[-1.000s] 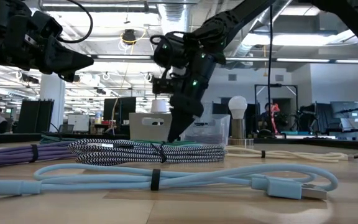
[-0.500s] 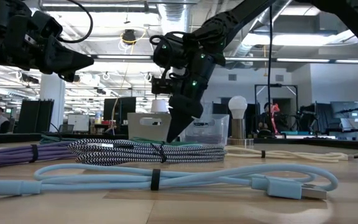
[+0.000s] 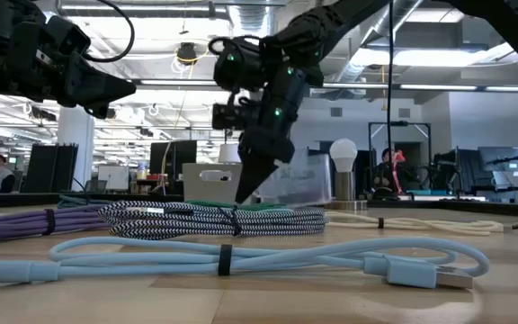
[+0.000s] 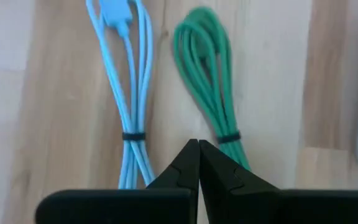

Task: Pick & Place USB Port
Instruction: Put the green charger cable into the white bin

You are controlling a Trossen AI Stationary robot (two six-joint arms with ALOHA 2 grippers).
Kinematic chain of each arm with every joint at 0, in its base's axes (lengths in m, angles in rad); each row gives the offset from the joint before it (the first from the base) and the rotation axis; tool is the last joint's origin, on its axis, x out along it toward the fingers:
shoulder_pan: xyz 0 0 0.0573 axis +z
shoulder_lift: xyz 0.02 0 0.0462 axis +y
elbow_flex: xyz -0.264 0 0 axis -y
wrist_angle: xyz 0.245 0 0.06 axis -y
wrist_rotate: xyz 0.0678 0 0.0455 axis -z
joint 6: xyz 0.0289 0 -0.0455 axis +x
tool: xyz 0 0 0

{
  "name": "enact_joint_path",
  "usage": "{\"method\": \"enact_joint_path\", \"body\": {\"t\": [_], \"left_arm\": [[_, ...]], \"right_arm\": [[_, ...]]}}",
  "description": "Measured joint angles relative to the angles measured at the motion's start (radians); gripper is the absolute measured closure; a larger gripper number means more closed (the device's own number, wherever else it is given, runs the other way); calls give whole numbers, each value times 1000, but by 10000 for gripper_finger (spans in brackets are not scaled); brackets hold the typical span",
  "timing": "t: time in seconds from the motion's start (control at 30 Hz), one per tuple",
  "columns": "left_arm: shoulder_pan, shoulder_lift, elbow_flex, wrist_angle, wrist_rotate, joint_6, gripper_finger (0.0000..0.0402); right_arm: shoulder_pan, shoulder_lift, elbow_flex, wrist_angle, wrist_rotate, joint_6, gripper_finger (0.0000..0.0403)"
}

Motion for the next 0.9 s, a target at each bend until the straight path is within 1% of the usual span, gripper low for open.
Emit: {"method": "enact_joint_path", "body": {"t": [0.27, 0.5, 0.57, 0.67, 0.73, 0.8, 0.9], "left_arm": [[0, 0, 0, 0, 0, 0, 374], [0, 0, 0, 0, 0, 0, 374], [0, 0, 0, 0, 0, 0, 374], [0, 0, 0, 0, 0, 0, 374], [0, 0, 0, 0, 0, 0, 374], [0, 0, 0, 0, 0, 0, 374], [0, 0, 0, 0, 0, 0, 374]], "right_arm": [[-3, 0, 72, -97, 7, 0, 403], [-19, 0, 73, -116, 12, 7, 403], [-20, -2, 73, -123, 40, 1, 403], [-16, -11, 73, -160, 127, -11, 403], [-15, -12, 75, -173, 164, -11, 403], [-21, -25, 73, -196, 169, -11, 403], [-26, -45, 89, -183, 171, -11, 403]]}}
